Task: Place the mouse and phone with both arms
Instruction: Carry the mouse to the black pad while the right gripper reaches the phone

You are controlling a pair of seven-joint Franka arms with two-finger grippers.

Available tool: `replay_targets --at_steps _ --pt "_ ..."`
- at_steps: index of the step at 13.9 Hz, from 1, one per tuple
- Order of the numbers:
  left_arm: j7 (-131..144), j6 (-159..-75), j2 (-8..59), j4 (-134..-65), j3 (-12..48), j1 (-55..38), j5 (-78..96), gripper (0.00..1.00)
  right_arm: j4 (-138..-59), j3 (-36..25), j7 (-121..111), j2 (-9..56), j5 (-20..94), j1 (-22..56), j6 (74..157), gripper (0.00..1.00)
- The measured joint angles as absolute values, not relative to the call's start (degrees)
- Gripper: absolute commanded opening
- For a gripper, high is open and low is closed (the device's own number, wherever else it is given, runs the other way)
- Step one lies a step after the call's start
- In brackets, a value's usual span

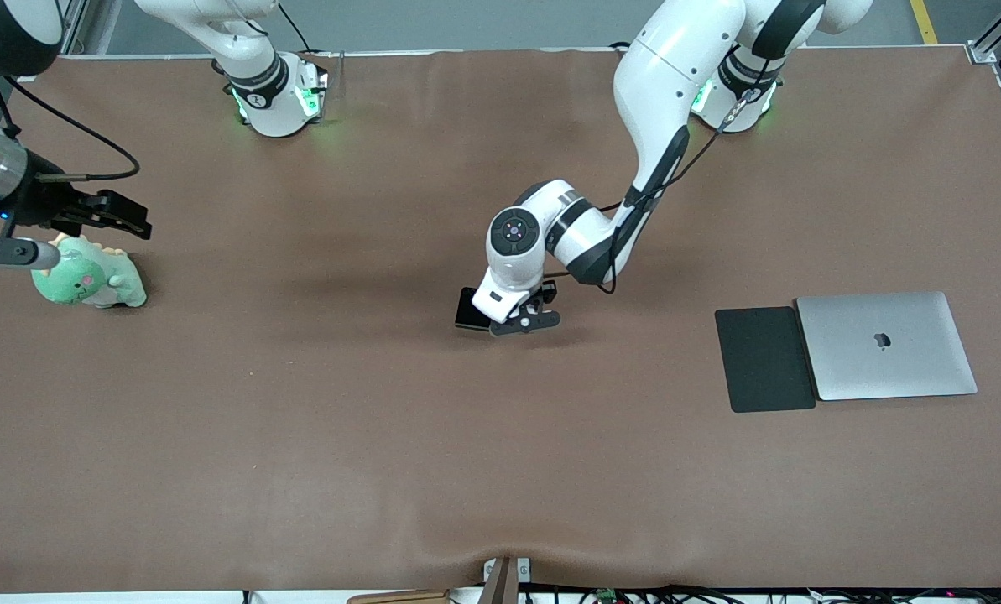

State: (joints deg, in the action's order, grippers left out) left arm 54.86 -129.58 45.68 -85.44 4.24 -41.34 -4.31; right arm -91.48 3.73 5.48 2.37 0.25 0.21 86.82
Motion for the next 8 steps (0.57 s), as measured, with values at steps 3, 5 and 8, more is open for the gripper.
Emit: replay_targets --at_steps 3,5,8 --pt "51.3 -126.2 42.3 -85.1 4.0 -38.2 -5.7 0.22 -91.7 4.0 5.5 5.2 1.2 3.9 88.9 1.0" --pt "46.7 -123.5 39.4 -85.0 3.8 -34.7 -5.7 0.22 -92.0 4.1 6.1 8.2 1.4 7.1 92.1 1.0" --pt "38.1 -119.0 35.6 -85.1 3.6 -27.4 -5.7 0.22 -92.4 4.2 10.0 14.2 1.5 12.6 98.7 1.0"
